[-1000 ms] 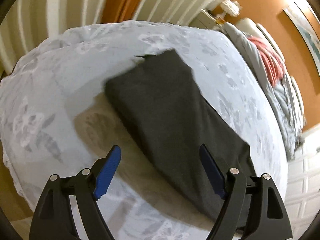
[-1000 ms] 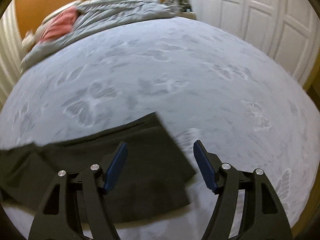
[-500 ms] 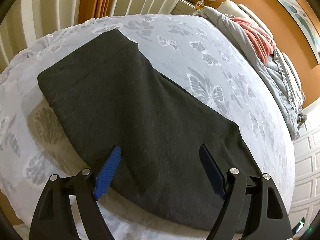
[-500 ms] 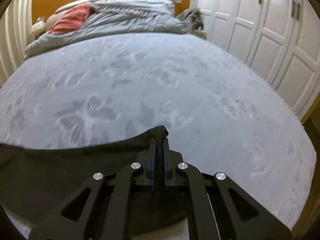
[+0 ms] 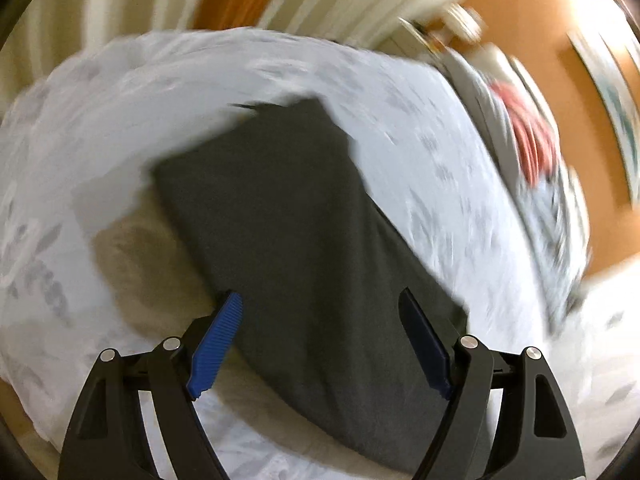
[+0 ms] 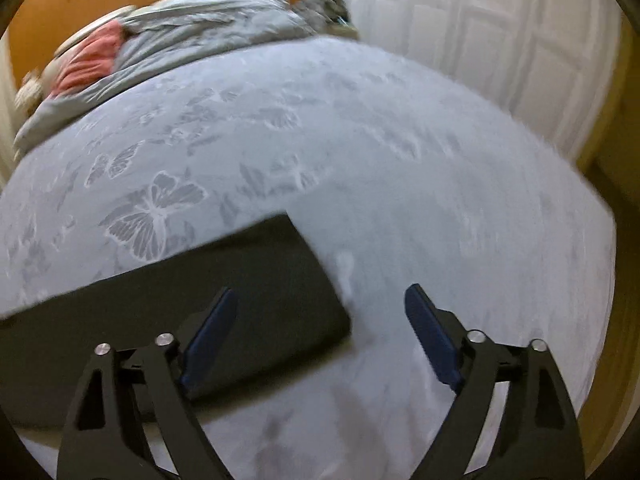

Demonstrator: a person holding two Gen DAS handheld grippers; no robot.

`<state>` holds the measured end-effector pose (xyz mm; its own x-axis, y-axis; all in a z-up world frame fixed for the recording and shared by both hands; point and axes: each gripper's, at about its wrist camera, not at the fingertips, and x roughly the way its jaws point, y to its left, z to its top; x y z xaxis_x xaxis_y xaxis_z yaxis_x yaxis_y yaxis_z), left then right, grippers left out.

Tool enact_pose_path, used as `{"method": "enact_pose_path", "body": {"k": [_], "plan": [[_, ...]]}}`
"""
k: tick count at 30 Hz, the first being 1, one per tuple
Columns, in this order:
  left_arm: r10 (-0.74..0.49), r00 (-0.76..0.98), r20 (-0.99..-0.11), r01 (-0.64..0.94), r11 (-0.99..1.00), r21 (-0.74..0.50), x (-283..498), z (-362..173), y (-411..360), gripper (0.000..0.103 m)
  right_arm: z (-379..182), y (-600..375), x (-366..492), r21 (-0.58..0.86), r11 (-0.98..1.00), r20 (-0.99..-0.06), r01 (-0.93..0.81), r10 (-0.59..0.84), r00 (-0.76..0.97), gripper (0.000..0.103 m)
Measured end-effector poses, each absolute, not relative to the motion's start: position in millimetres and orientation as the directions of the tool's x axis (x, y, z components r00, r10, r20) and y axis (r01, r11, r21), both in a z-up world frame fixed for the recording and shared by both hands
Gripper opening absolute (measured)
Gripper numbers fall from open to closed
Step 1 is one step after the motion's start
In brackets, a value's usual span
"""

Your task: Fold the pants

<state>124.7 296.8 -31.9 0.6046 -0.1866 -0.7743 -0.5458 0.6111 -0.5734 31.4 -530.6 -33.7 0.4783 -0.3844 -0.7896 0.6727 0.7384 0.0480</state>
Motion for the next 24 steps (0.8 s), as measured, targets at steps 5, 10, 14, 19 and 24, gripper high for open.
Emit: {"method": "enact_pose_path", "body": {"k": [5,10,14,19,24], "plan": [[-0.186,0.625,-0.758,-0.666,0.380,-0.642,88.3,-47.1,364.6,0.078,-45.4,-508.2,19.9,0.246,0.703,-0.839,0.667,-0.190,0.510,0.090],[-0.291,0.604,-0.742,-0.643,0.373,-0.669,82.6,-60.8,375.6,0.078,-55.3,-482.0,29.0,0.250,0.713,-0.867,0.655,-0.137,0.479,0.090],[-0.384,0.609,-0.694,-0.580,0.382,-0.720,102.9,-67.6,368.1,0.078,-53.5,-468.7,42.6,0.235,0.721,-0.864,0.652,-0.153,0.480,0.090],[-0.449,0.576,-0.683,-0.568,0.380,-0.730,139.2,-91.7,358.0,0.091,-55.9,-465.2,52.6,0.229,0.712,-0.864,0.664,-0.165,0.476,0.094],[-0.431,0.620,-0.656,-0.545,0.365,-0.755,144.6,-84.5,358.0,0.020,-69.1,-483.9,41.3,0.244,0.655,-0.879,0.715,-0.162,0.449,0.094]]}}
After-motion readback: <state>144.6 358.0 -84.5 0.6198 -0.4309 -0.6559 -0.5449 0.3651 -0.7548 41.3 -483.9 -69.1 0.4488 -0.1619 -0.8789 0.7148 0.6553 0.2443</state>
